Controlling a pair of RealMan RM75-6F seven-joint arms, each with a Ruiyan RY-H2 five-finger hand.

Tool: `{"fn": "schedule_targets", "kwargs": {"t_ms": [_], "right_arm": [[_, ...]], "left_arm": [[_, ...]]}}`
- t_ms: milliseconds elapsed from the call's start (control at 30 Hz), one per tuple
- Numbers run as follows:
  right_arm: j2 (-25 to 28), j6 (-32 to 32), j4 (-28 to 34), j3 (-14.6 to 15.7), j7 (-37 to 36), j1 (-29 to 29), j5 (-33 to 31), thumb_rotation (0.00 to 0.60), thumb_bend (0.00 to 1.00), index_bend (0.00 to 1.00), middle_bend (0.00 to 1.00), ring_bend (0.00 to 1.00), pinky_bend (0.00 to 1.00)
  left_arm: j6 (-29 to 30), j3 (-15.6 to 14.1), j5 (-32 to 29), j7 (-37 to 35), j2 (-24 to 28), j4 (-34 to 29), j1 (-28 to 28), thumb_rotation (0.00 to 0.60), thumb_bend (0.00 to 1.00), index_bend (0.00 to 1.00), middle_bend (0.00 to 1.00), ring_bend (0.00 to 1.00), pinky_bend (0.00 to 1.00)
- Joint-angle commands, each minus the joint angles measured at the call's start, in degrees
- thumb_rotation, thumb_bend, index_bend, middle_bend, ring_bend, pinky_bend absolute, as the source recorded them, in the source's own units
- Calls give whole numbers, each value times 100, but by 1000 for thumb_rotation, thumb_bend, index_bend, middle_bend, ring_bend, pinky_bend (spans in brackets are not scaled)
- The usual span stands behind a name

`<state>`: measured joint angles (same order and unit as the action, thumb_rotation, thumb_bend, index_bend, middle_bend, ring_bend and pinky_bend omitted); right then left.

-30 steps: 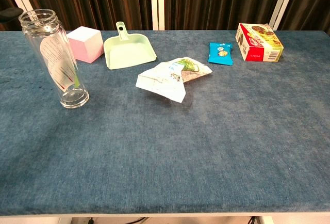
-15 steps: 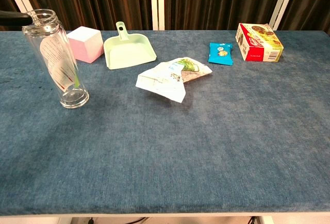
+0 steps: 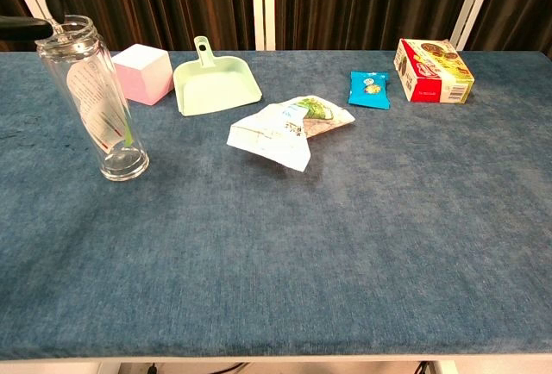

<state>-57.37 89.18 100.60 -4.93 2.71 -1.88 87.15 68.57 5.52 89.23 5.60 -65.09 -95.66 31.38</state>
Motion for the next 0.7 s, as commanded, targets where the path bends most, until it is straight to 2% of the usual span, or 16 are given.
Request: {"fn": "schedule_targets", "kwargs": {"t_ms": [33, 700], "right_arm": [[2, -4, 7, 2, 8, -2, 4, 600, 288, 0, 0, 0, 0], [-19, -40, 11, 9, 49, -19, -9, 600, 289, 0, 0, 0, 0]], "left_arm": [[14, -3, 3, -3, -6, 18, -8, 163, 120, 467, 69, 25, 156], [-138, -85, -25, -245, -84, 142, 20, 166, 120, 453, 69, 25, 156]]}}
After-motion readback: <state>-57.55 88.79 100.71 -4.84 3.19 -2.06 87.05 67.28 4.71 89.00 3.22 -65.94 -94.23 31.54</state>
